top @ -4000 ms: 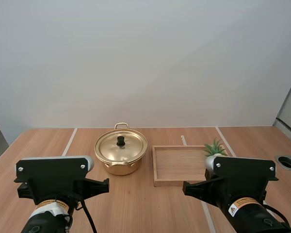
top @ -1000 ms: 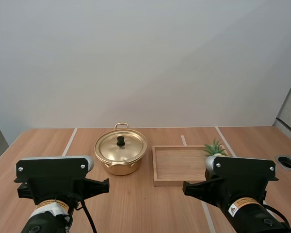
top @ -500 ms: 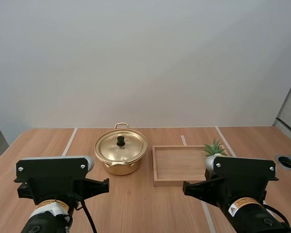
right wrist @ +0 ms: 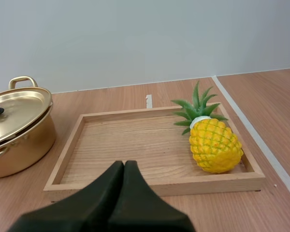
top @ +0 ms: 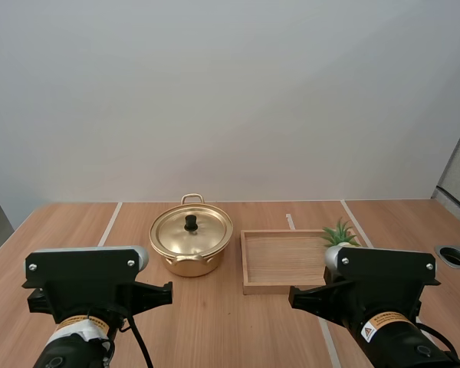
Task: Open the pot, put the pineapple inside, and close it
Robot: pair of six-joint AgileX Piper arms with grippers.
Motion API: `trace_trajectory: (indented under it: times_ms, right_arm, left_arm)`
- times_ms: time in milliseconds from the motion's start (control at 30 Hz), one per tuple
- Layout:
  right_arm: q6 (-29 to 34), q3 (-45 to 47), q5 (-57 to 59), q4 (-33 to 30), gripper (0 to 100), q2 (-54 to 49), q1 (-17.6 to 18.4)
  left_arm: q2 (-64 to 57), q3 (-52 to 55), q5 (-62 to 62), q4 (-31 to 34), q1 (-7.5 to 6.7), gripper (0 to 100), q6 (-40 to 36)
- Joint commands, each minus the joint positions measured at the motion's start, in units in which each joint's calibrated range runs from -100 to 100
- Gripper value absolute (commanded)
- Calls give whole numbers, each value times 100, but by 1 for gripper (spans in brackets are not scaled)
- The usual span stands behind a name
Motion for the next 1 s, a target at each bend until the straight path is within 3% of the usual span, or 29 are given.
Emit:
trace_trajectory:
  times_ms: [0,133,433,633,833,967]
  right_arm:
    - [26,0,-108,-44,0,-41,5]
    - [26,0,-469,-88,0,-41,5]
    - [26,0,-3856,-508,0,-41,5]
    - [26,0,-5278,-508,0,-41,5]
    - [17,-832,-5262,-520,0,-41,5]
    - [-212,-1469,-4820,-991,0,-41,5]
  left_arm:
    - [-35,13,-207,-113,-7,0,-51]
    - [-35,13,-1177,-282,-7,0,-51]
    - [-35,13,-4323,-195,-7,0,-11]
    - [-35,-75,-4570,881,-7,0,83]
    - [-35,-937,-4734,937,-7,0,46]
    - [-35,-1435,-4522,937,-7,0,46]
